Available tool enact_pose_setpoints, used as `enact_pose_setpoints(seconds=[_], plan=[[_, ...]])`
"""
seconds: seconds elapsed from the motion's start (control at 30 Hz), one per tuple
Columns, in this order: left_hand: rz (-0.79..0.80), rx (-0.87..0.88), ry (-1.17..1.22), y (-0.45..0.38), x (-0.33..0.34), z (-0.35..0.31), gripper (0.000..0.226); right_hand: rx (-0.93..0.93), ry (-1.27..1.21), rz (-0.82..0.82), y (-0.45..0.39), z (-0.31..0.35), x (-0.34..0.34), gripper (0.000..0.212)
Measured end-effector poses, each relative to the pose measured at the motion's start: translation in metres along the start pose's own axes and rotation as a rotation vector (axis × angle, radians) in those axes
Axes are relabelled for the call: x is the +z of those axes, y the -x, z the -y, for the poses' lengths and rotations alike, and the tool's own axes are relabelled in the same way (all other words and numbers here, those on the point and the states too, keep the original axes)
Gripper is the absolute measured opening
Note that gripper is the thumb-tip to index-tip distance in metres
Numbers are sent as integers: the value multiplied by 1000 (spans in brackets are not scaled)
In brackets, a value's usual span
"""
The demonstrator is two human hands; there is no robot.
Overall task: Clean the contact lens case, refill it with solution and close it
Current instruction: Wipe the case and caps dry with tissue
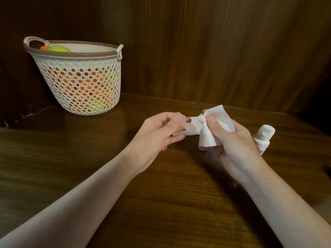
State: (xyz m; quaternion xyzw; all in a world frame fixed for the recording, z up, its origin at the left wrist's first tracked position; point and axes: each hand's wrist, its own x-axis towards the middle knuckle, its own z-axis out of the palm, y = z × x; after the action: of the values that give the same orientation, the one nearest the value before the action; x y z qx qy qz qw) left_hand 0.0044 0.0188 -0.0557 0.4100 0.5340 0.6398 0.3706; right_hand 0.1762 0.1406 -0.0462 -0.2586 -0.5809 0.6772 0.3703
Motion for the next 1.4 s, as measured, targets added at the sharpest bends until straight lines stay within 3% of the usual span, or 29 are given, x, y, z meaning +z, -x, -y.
enact_pose_setpoints(seconds=[0.2,0.33,0.57,0.7,0.77,0.83,0.9,1.03,1.23,1.4], plan=[[266,-23,122,3,2,2,40,11,-46,80,-2,-3,-5,21],[290,-17,135,3,3,2,38,-53,75,157,0,-5,-4,24],[237,2,111,2,2,0,39,-51,104,37,-2,-4,-2,15],[311,-19,163,3,1,2,33,-59,108,45,1,-1,-1,30],[322,-15,188,3,-1,3,31,-74,123,33,1,-1,0,23],[260,-19,169,3,-1,0,31,-77,126,0,0,-1,0,12],[140,-31,102,4,1,-4,36,-69,110,-34,-1,-1,-1,14],[-142,-44,-80,2,1,-6,64,-96,96,-122,-4,-3,-2,10],[-109,-29,-185,3,4,-4,58,-126,141,-89,-2,-3,3,12],[-152,-23,-203,2,4,-4,55,-216,226,-236,-3,-3,1,12]])
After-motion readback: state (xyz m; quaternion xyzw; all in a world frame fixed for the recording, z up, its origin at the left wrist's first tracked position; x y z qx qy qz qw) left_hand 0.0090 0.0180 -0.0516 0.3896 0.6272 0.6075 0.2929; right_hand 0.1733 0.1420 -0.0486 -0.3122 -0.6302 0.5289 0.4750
